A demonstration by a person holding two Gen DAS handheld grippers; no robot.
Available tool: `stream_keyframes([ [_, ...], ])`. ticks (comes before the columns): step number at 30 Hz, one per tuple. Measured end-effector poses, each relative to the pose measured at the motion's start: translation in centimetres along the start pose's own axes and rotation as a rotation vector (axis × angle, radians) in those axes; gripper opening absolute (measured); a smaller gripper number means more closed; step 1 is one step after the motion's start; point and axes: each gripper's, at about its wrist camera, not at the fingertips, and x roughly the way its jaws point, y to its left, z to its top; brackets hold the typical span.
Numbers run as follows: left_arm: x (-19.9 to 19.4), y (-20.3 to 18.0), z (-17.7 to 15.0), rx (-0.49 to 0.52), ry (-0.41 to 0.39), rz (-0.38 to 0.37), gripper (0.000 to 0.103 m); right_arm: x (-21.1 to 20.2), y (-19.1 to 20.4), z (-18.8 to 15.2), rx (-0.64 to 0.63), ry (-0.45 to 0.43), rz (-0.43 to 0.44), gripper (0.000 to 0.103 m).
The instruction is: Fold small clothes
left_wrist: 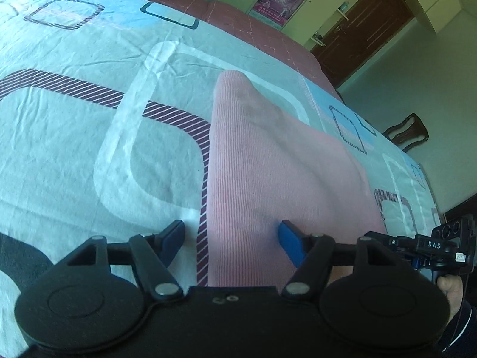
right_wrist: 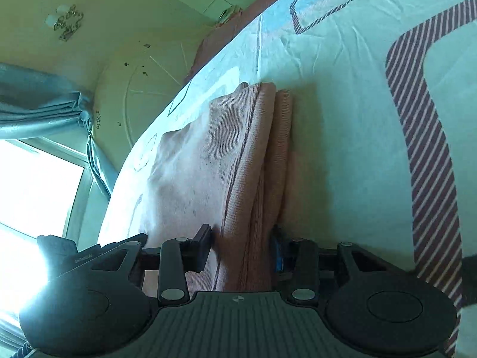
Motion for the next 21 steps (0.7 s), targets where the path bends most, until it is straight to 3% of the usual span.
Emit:
stream_keyframes([
  [1,0.2,-0.3,0.2,0.009,0.001,0.002,0.065,0.3,0.4,0.1,-0.018,-0.001,-0.014,0.041],
  [3,0.7,-0.8,0.5,0.018,0.005,-0.023,0.046,0.8,1.6,0.0,-0.076,-0.002,-0.078,0.030],
  [8,0.6,-4.7,0.4,0.245,-0.050,0.113,0.028,1.3,6.5,-2.2,-0.315,-0.043,-0.286,0.019],
  [11,-0.5,-5.9,0.1,0.325,-0.089,0.127,0.025,1.2,9.5,-3.6,-0.413,-0.085,-0.365,0.019],
  [14,-2.4,-5.7,0.4,0.357,-0.114,0.080,0.024,0.7,12.4,-4.5,-0.452,-0.120,-0.373,0.019],
  [16,-4.0,-5.5,0.6,0.406,-0.137,0.095,0.024,1.5,15.0,-5.0,-0.484,-0.127,-0.380,0.018],
  [21,-9.1,-0.4,2.2,0.413,-0.164,0.126,0.024,6.3,21.2,-6.4,-0.553,-0.124,-0.348,0.018],
])
